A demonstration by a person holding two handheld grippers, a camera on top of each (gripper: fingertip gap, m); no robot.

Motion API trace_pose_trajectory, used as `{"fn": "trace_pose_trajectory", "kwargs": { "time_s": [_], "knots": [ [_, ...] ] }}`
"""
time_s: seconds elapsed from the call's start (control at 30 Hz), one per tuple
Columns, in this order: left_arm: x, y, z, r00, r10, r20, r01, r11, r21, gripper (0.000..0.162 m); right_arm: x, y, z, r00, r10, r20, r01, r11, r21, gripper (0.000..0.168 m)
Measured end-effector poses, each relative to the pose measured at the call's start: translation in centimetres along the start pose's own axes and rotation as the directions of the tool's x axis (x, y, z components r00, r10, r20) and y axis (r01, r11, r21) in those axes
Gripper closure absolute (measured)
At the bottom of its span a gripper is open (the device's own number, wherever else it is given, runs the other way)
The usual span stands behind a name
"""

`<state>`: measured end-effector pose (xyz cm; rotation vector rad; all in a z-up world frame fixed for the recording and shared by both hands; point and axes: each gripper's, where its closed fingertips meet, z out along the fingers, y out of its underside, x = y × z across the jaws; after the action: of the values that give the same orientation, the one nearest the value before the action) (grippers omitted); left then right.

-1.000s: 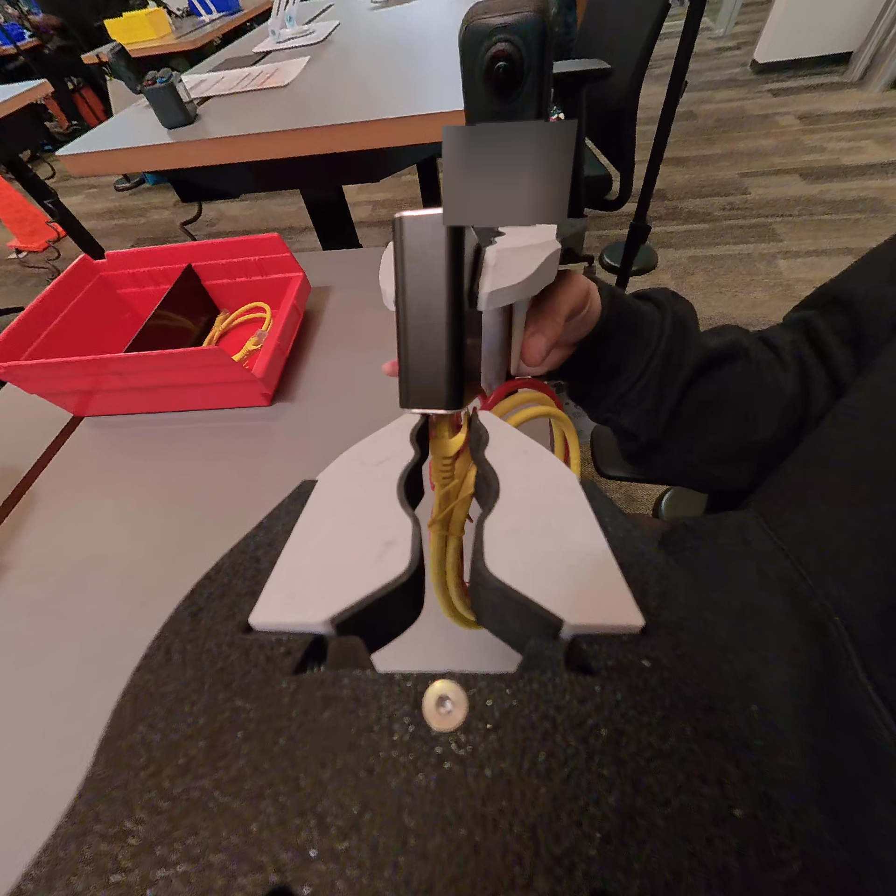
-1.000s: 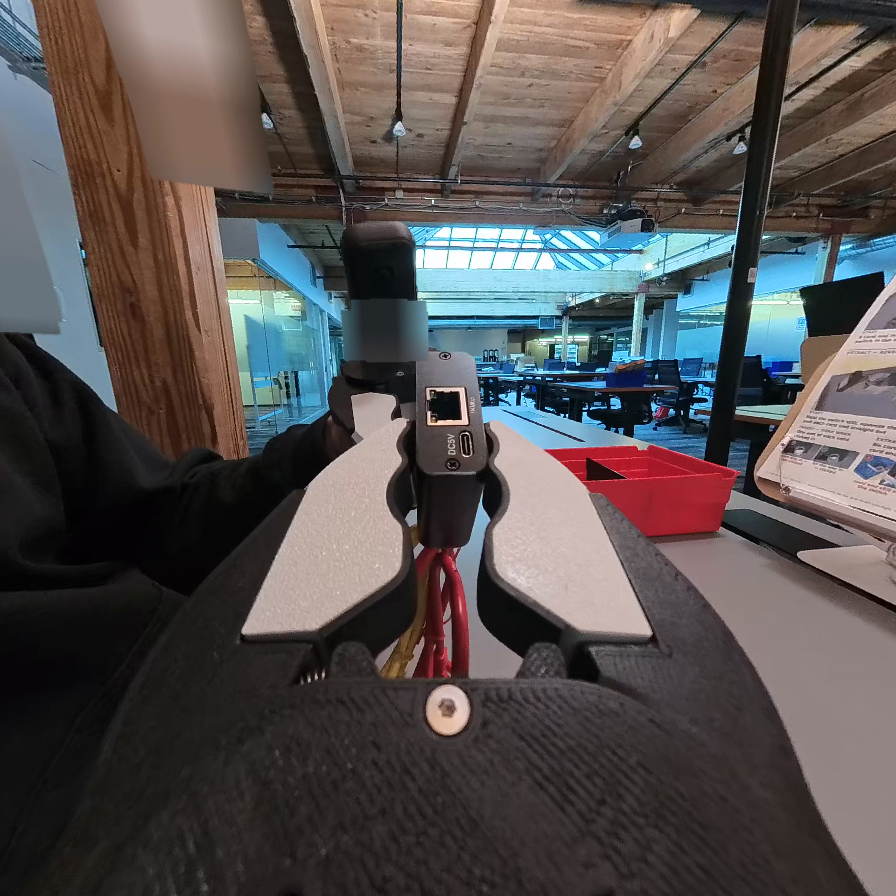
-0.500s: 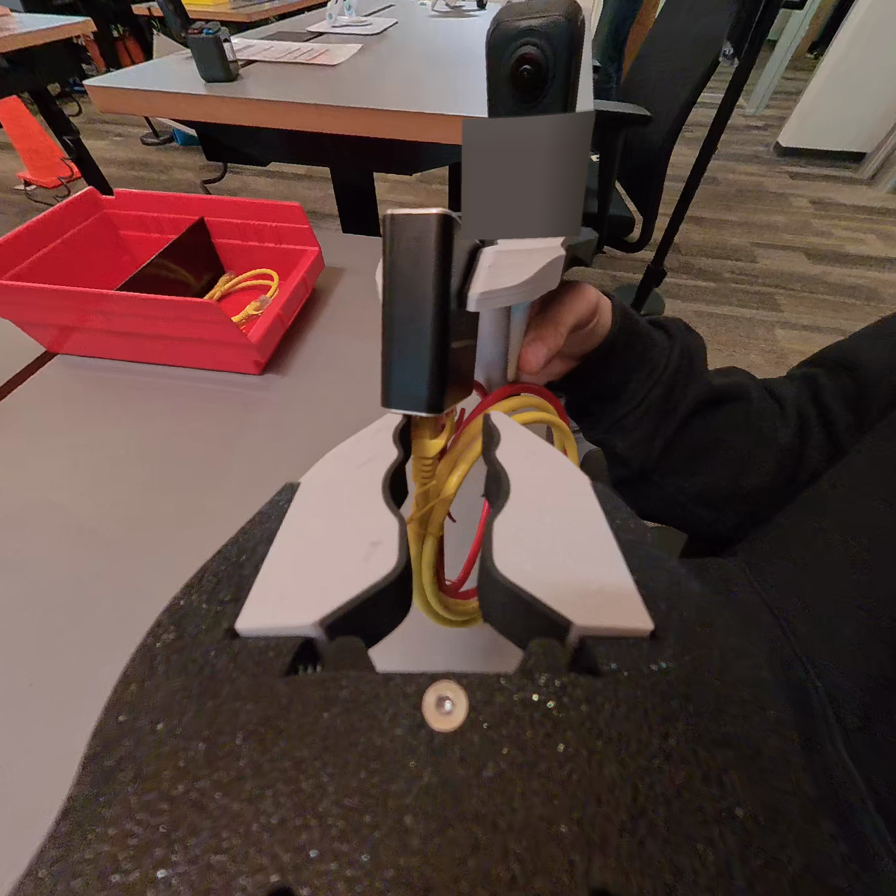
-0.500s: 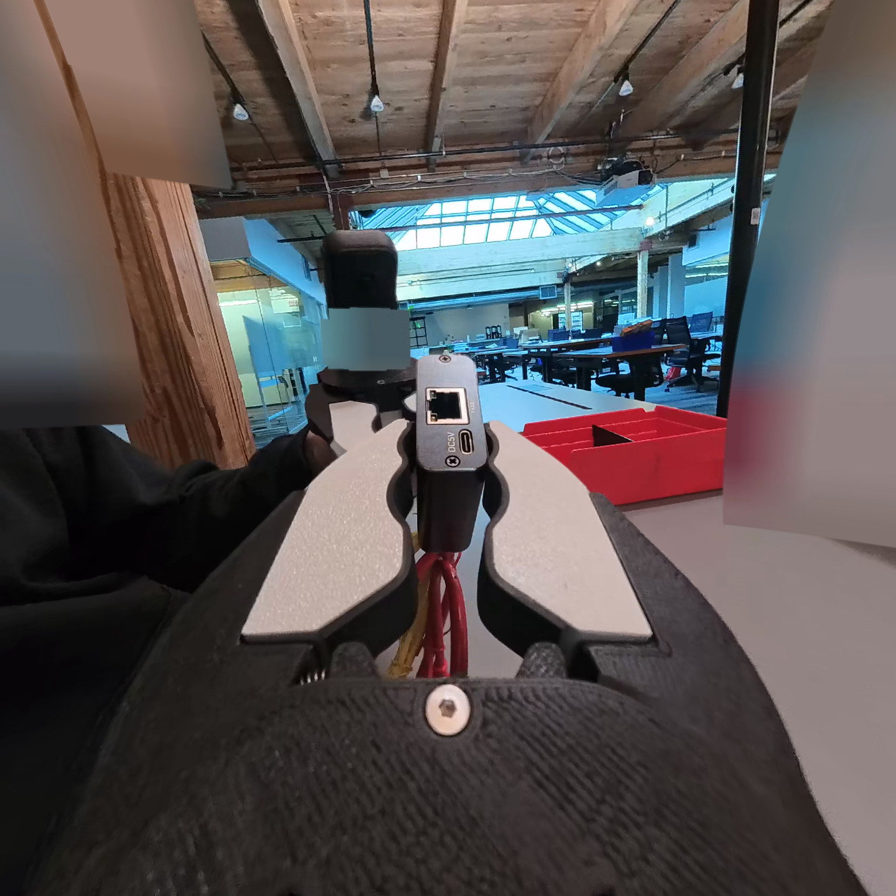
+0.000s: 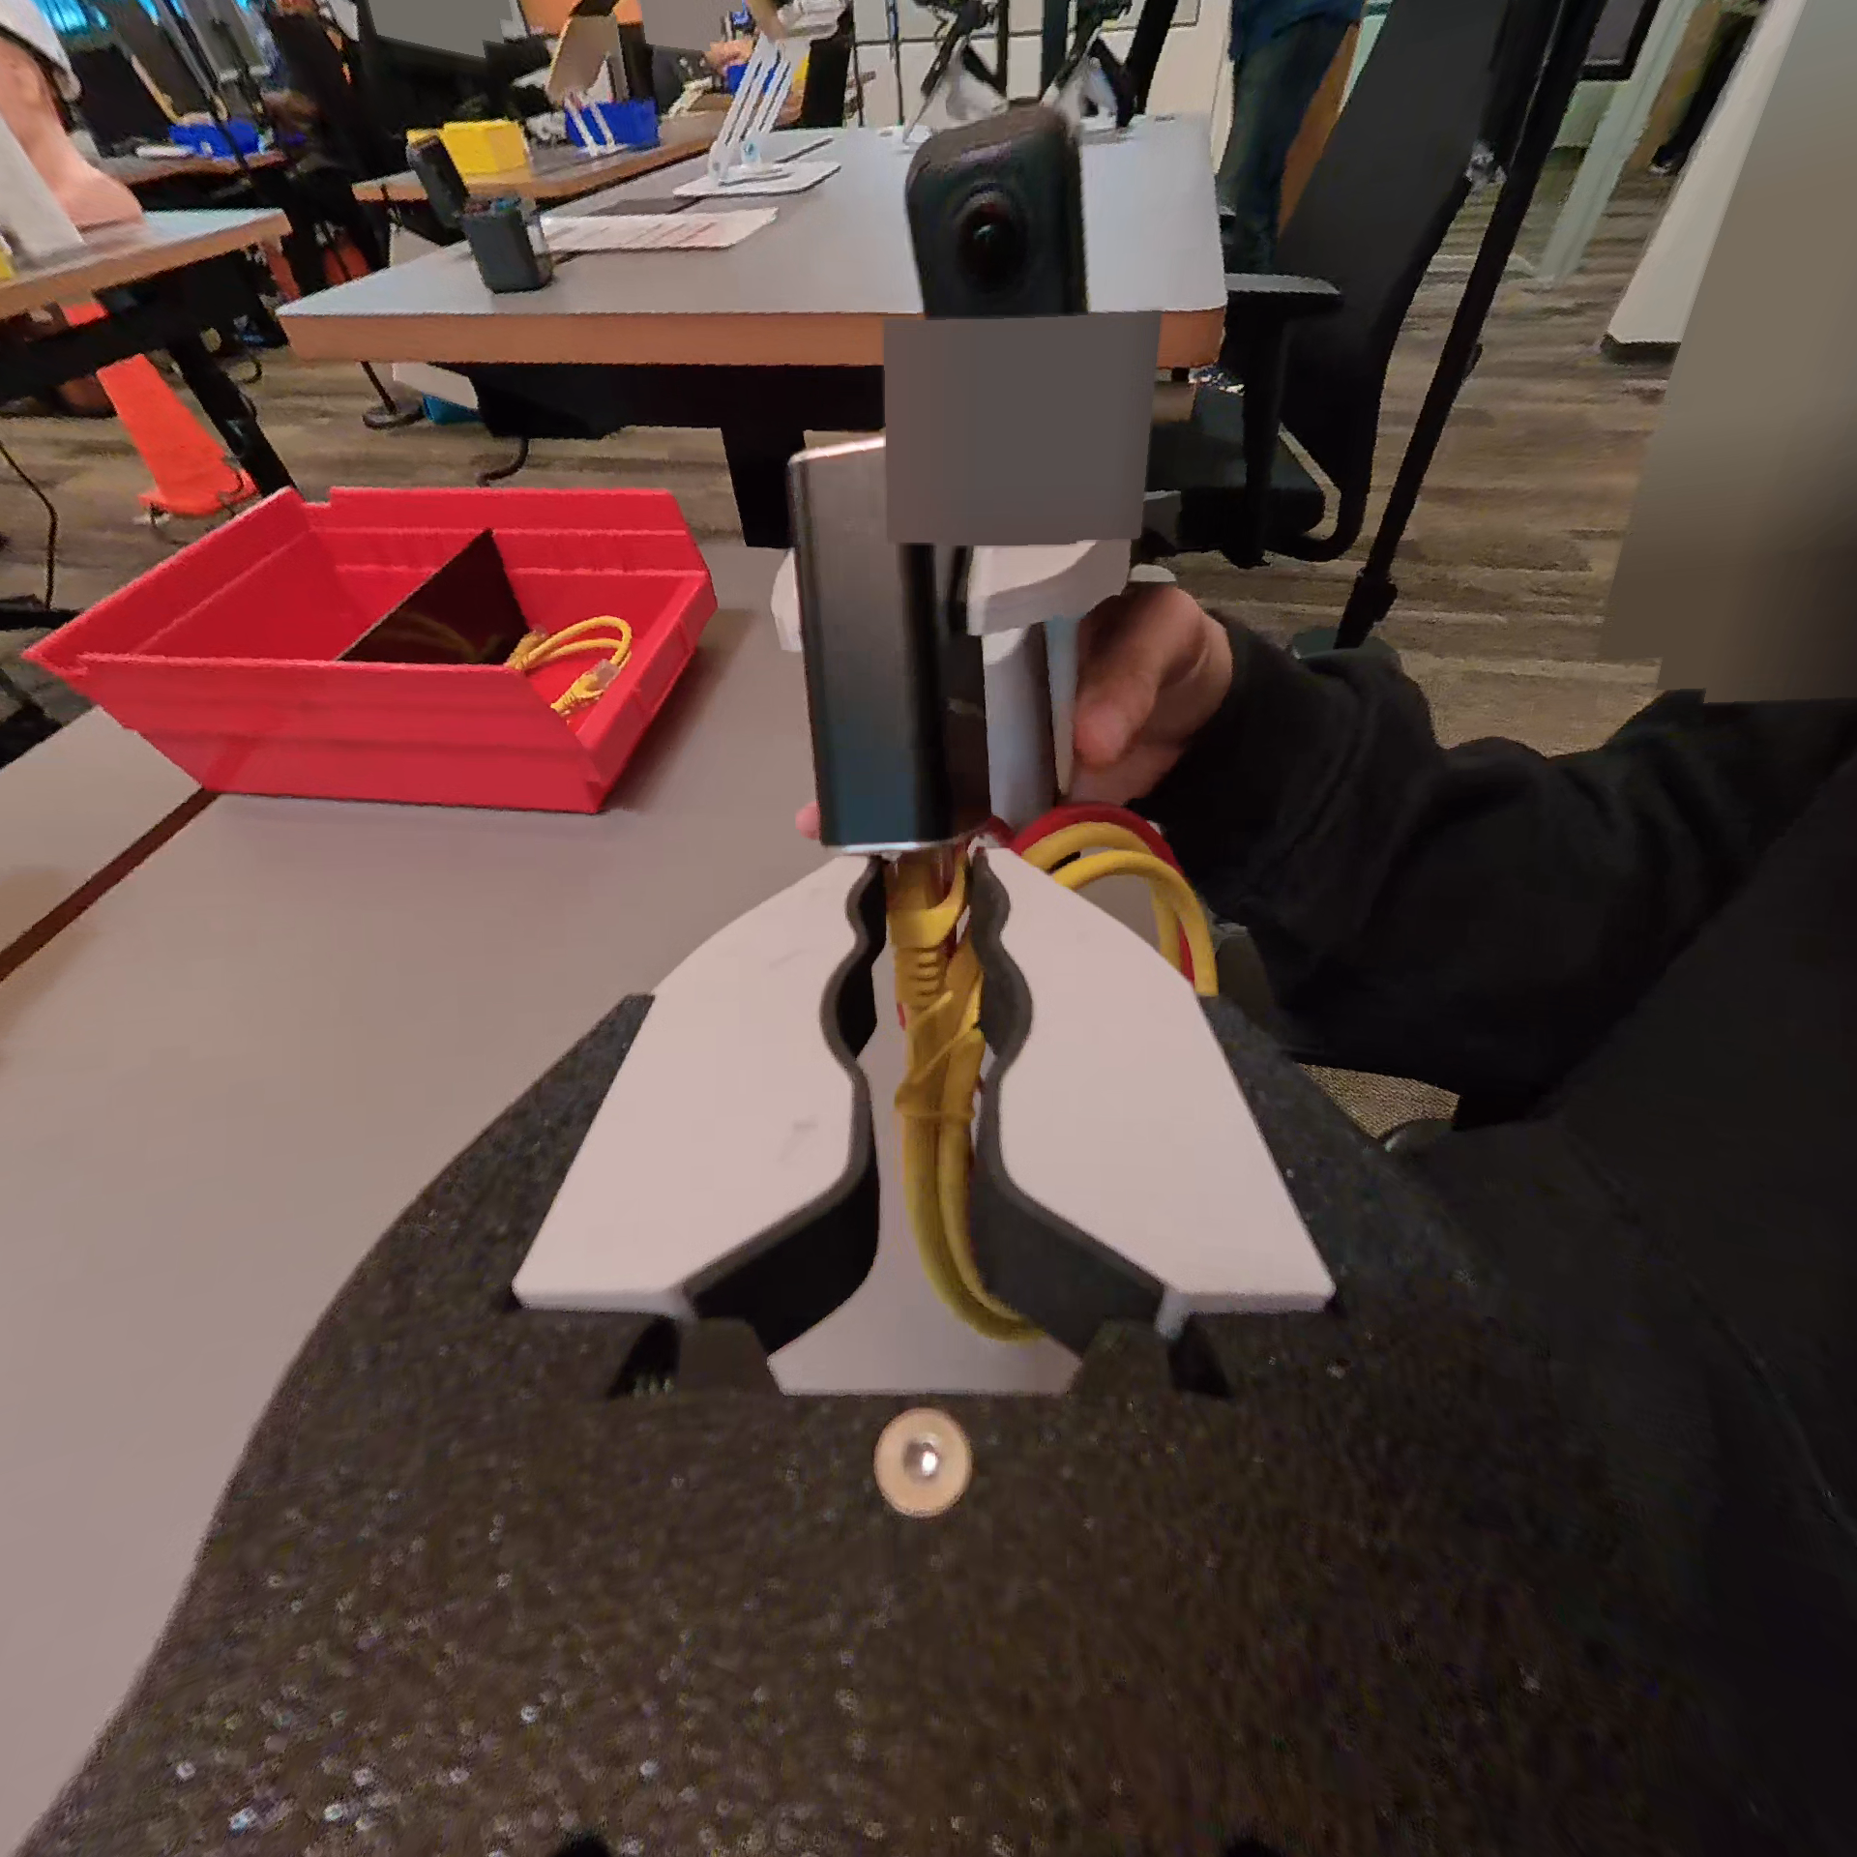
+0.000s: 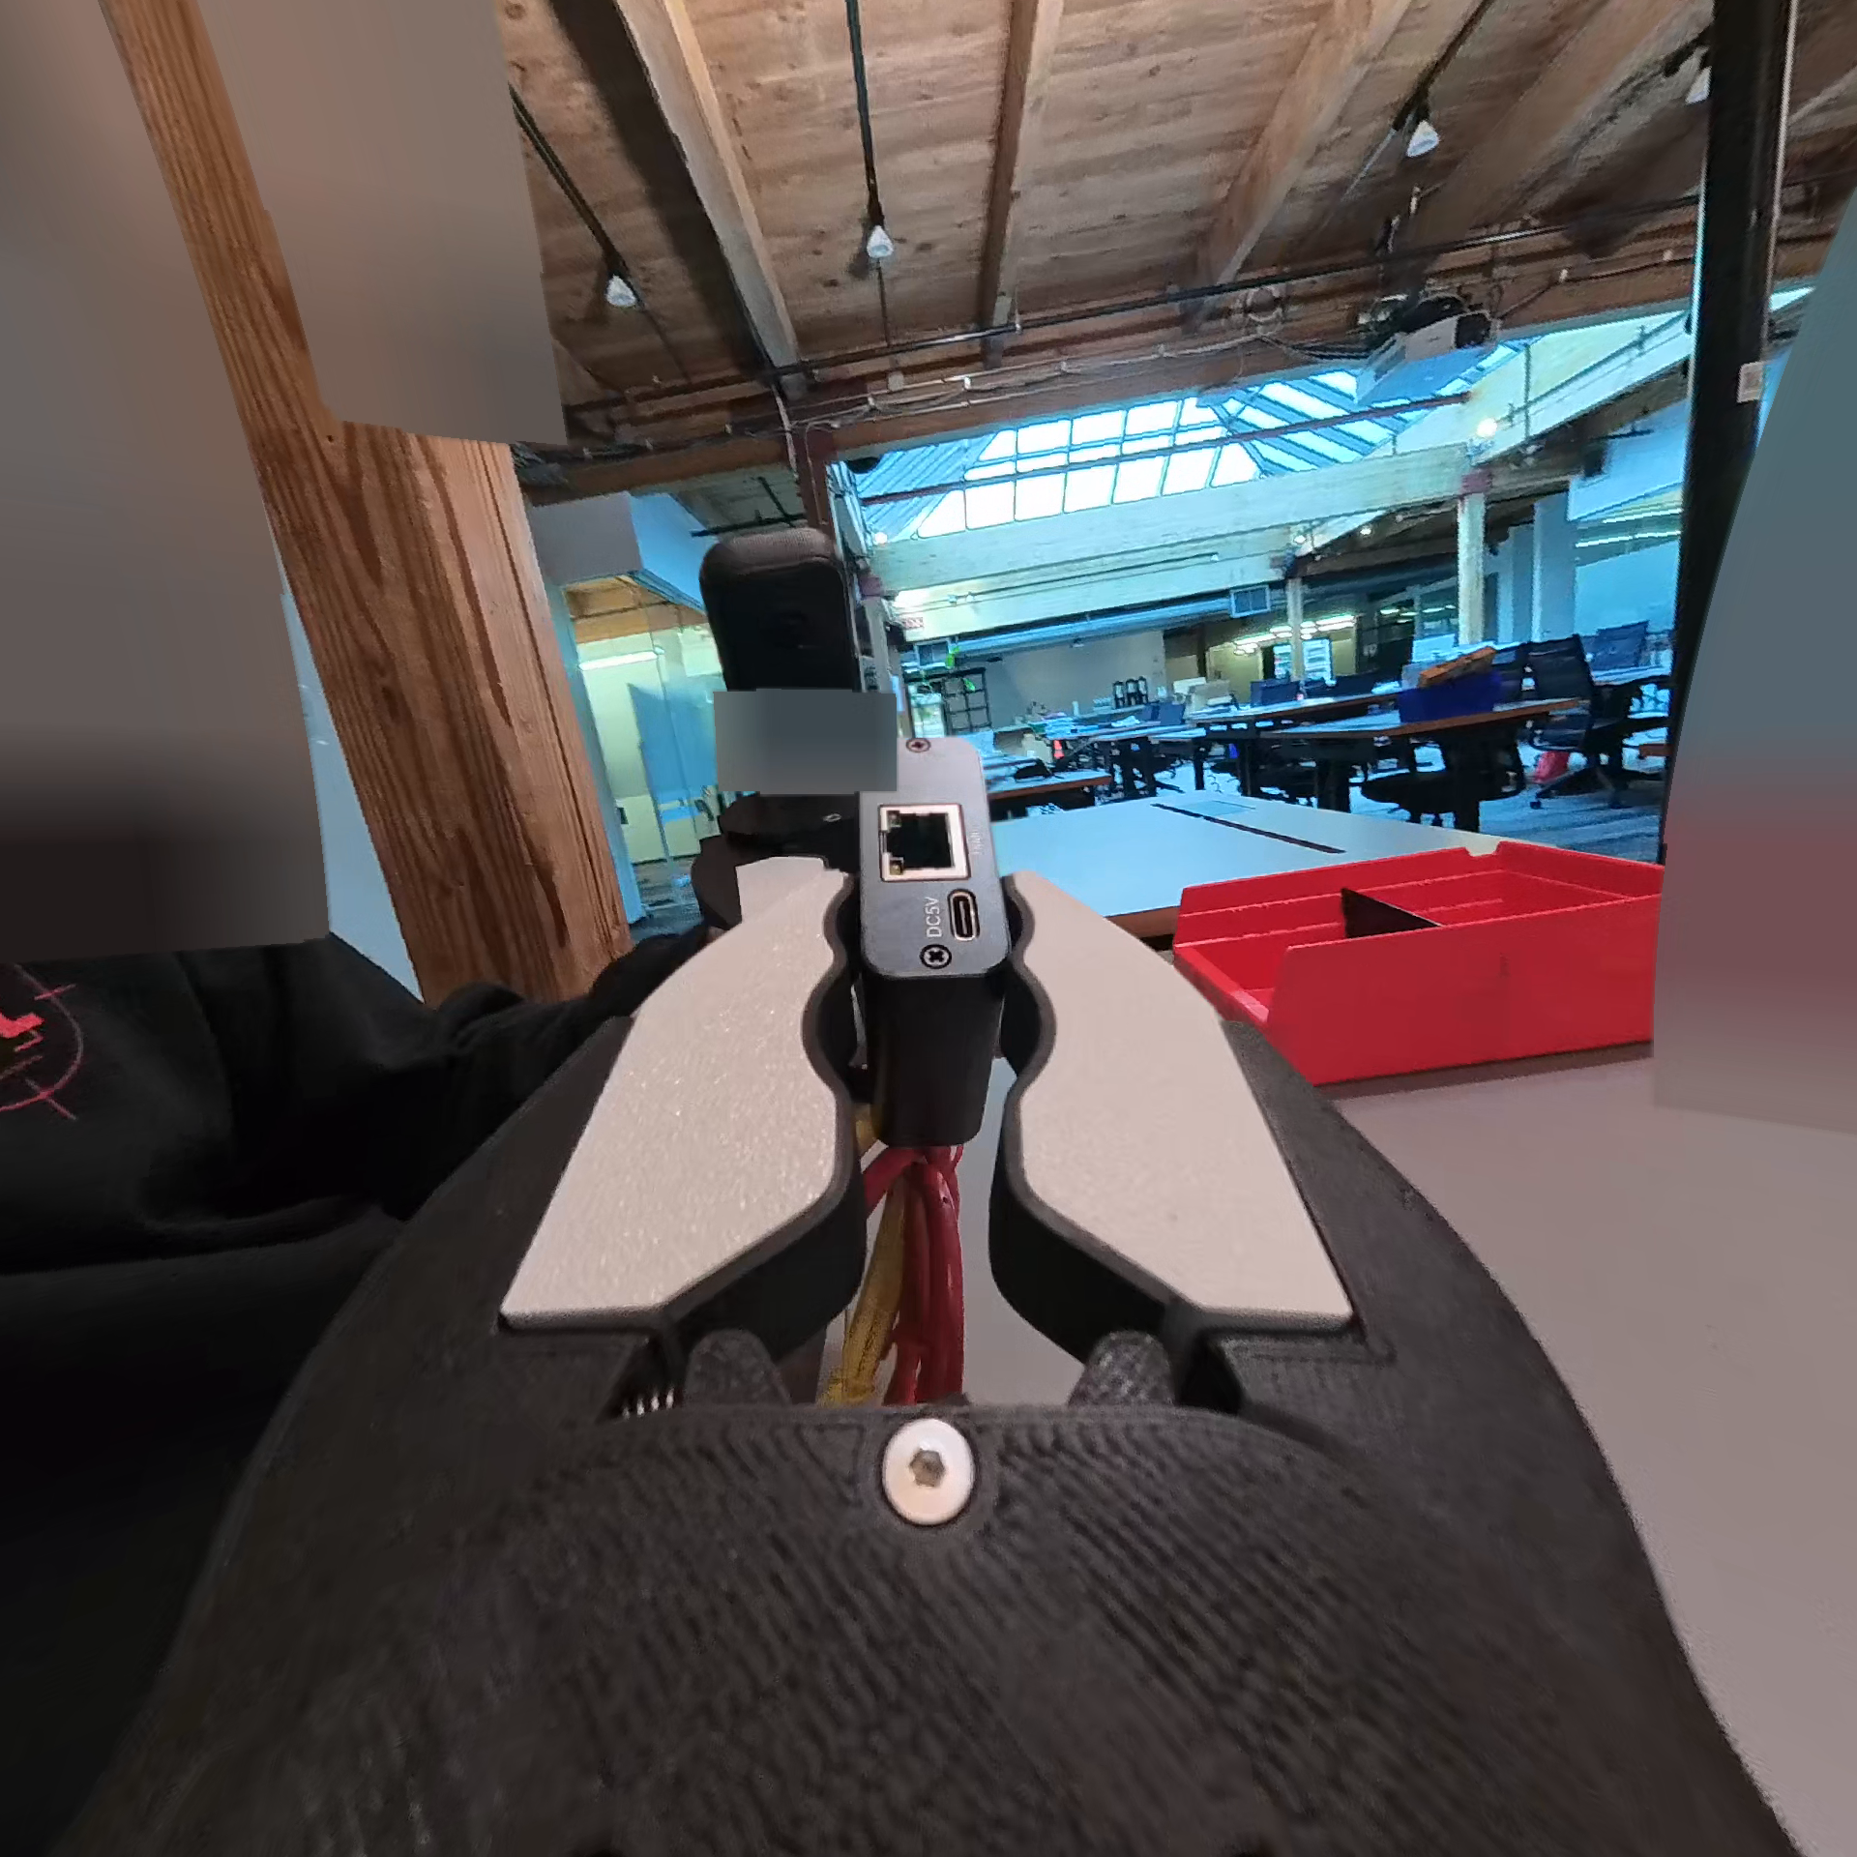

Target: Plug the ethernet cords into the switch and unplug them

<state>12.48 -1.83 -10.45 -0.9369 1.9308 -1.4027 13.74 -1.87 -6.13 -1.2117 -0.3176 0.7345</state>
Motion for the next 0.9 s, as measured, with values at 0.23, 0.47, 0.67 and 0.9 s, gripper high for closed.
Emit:
{"fn": "trace_pose_trajectory", "kwargs": {
  "time_s": [0.23, 0.47, 0.67, 0.9],
  "knots": [
    [0.2, -0.1, -0.3, 0.999, 0.036, -0.008, -0.036, 0.999, 0.000, 0.146, -0.3, -0.1, 0.2, 1.000, -0.003, 0.027, 0.003, 1.000, 0.004, 0.142],
    [0.1, -0.4, -0.1, 1.000, 0.021, -0.007, -0.021, 1.000, 0.002, 0.147, -0.4, -0.4, 0.1, 1.000, -0.013, 0.018, 0.013, 1.000, 0.009, 0.143],
    [-0.3, -0.3, 0.1, 0.999, -0.050, -0.020, 0.051, 0.996, 0.076, 0.148, 0.1, -0.4, -0.1, 1.000, -0.015, -0.004, 0.015, 1.000, 0.011, 0.142],
    [-1.6, 0.8, 0.9, 0.978, -0.200, -0.062, 0.208, 0.965, 0.158, 0.148, 1.3, 0.7, -0.4, 0.997, -0.038, -0.069, 0.035, 0.998, -0.050, 0.142]
  ]
}}
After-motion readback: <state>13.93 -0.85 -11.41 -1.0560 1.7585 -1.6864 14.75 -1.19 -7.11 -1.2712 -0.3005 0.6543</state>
